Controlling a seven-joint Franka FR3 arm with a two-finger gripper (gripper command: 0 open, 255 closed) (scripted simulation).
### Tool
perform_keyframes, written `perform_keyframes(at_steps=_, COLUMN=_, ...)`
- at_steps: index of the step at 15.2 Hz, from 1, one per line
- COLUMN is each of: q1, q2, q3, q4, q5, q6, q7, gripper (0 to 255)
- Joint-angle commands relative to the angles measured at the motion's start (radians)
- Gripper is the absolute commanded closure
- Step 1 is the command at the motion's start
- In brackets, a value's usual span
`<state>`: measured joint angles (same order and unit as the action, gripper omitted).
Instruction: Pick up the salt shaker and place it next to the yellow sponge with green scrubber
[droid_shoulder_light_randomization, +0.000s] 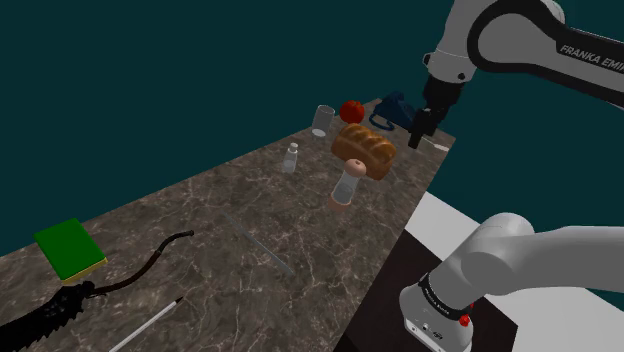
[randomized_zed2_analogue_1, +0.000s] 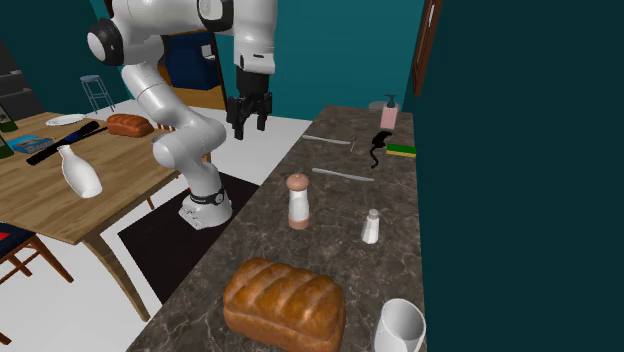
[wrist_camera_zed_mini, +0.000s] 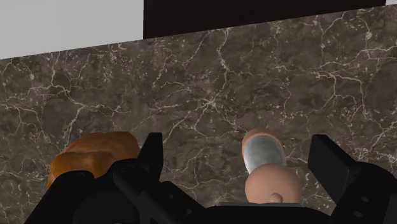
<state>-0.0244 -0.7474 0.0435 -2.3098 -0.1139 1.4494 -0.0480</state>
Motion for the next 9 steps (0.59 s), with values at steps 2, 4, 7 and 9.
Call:
perform_keyframes(at_steps=2, q1=0.003, q2=0.014, q3=-0.006, q4=-0.016, q5=0.006, q6=0.042, q7=-0.003, gripper=0)
perform_keyframes(at_steps=4, q1=0.008, q2=0.046, q3=-0.017, q4=-0.045, q5=0.017, q6=0.125, q7=-0.009, gripper=0)
perform_keyframes(at_steps=7, q1=0.017, q2=0.104, q3=-0.032, q4=-0.077, q5=0.035, q6=0.250, q7=-0.022, gripper=0)
perform_keyframes(at_steps=9, q1=0.024, q2=0.150, q3=-0.041, q4=-0.092, q5=0.049, q6=0.333, q7=-0.032, gripper=0)
